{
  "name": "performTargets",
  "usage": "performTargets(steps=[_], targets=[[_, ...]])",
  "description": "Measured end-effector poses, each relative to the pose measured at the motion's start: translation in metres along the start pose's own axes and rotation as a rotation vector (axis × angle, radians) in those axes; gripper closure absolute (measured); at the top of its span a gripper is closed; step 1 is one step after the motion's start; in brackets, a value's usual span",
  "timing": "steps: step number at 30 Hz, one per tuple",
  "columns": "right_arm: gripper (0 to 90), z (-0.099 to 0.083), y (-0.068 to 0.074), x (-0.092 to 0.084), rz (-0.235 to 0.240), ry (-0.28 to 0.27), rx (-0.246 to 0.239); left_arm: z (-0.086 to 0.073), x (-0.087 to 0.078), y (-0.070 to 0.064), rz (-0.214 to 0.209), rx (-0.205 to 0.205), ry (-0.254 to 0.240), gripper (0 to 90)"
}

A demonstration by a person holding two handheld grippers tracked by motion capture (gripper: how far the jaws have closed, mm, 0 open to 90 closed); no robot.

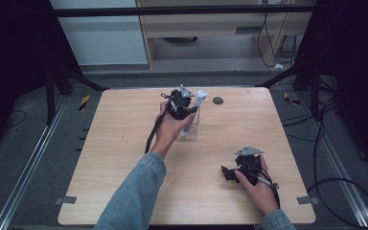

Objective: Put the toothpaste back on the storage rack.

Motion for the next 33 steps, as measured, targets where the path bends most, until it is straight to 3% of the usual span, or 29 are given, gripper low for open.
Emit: performTargets(steps=[13,21,24,33], targets=[[0.3,0.000,0.000,0.000,0.000,0.000,-0.001,-0.001,-0.014,0.000,0.016,0.023,-0.008,46.1],[0.3,0.000,0.000,0.000,-0.001,0.000,-0.001,-0.002,-0.026,-0.004,0.017,0.018,-0.012,31.5],[0.3,0.000,0.000,0.000,0.000,-0.001,-0.001,-0.002,-0.029,-0.004,-0.003,-0.005,-0.014,23.7],[0.3,0.000,0.000,0.000,0.001,-0.002,-0.001,-0.001,-0.042,-0.015,-0.043,0.007,-0.003,13.2]])
Point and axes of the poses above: each handheld gripper's, and its own axes: x roughly forward along the jaws, z roughly out of its top, y roughly to its left, the point moved 1 cm from there along x, roughly forward along the jaws, and after that the axes turned 8 degrees about y, right-handed, at the moved point
